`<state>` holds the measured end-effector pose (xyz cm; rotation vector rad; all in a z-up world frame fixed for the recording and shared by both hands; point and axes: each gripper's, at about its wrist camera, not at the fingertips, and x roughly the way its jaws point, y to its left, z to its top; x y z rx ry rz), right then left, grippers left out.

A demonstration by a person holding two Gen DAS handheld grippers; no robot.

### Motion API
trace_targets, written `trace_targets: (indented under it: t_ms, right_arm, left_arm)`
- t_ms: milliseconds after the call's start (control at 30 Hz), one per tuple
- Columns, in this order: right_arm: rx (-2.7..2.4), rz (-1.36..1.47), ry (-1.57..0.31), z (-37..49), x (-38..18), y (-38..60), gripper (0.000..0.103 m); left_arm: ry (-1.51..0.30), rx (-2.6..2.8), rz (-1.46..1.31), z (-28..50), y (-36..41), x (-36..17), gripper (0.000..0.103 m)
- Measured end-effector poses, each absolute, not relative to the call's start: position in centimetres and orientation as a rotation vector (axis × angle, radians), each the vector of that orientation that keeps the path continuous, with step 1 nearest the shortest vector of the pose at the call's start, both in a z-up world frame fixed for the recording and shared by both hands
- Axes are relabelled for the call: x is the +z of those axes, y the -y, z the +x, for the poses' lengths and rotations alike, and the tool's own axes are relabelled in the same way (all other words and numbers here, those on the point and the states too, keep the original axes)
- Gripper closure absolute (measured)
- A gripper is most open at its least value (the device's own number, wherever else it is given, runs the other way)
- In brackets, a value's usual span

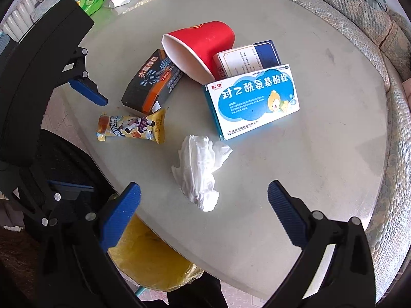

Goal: Collect trash
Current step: 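Move the left tool to the yellow ice-cream wrapper while the right tool approaches the white tissue, then close the left tool on the wrapper while the right tool closes on the tissue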

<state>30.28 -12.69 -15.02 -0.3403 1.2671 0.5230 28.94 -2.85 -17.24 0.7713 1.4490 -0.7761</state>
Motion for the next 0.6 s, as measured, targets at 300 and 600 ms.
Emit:
trace_targets:
  t_ms: [300,600]
  right_arm:
    - [0.527,-0.362,-1.277,31.3,-16.4,12.3,0.006]
    - [0.509,-0.391,-1.268,31.5,-17.5,11.6,0.006]
  left_arm:
    - [-1.477,-0.790,0.742,30.2,3.1,-18.4,0.010]
    - [-1.496,-0.785,0.732,30.6,3.5,-19.5,0.021]
